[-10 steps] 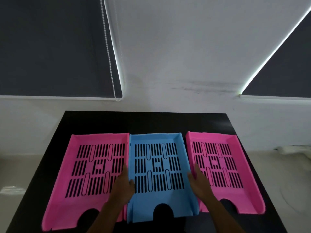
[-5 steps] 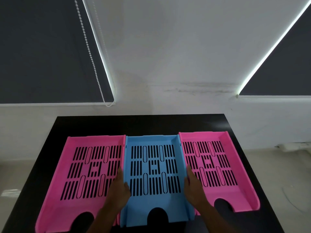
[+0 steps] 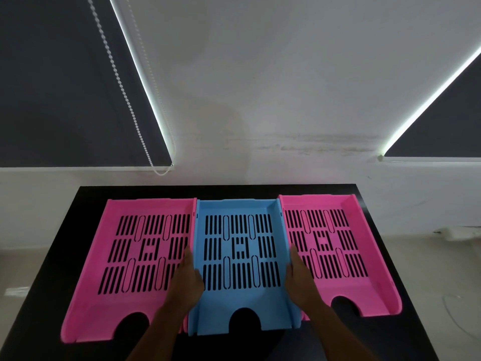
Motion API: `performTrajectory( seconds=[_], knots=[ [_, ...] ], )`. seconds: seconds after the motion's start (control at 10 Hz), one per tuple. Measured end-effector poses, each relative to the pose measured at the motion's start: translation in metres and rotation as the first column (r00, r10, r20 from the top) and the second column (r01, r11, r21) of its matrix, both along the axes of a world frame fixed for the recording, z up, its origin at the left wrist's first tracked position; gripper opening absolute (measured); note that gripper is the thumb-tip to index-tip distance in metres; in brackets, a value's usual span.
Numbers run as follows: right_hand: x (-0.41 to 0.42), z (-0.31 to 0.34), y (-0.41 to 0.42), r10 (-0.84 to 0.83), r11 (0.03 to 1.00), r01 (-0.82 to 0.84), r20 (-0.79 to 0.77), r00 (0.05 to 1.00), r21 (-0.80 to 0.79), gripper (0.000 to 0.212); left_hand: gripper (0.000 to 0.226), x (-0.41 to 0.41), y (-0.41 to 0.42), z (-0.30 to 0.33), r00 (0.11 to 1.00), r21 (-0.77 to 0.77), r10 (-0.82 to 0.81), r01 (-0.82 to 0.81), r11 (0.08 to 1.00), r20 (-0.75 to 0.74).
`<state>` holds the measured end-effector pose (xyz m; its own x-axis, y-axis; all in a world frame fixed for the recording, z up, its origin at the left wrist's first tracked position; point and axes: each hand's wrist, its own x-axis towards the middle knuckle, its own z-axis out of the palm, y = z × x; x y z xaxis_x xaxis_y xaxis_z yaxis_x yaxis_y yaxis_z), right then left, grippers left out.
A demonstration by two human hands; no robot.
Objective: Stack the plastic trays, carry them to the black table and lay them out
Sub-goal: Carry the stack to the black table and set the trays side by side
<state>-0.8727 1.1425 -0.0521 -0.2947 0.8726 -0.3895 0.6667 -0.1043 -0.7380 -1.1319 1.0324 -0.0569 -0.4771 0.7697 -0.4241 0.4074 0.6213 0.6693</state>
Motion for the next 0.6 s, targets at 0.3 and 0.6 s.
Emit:
performTrajectory(
  seconds=[0.3,0.6],
  knots=[
    [-0.011,-0.006,0.011,-0.126,0.991,0.126,-0.008,0.992,0.036,0.051,0.083,-0.008,0.021,-0.002,1.0,-0.022,-0.003,0.002,1.0,-0.012],
    [-0.001,0.05,0.005,-0.121,0.986,0.112,0.065,0.991,0.122,0.046,0.087,0.008,-0.009,0.019,0.989,0.068,-0.062,0.072,0.995,-0.137]
  ],
)
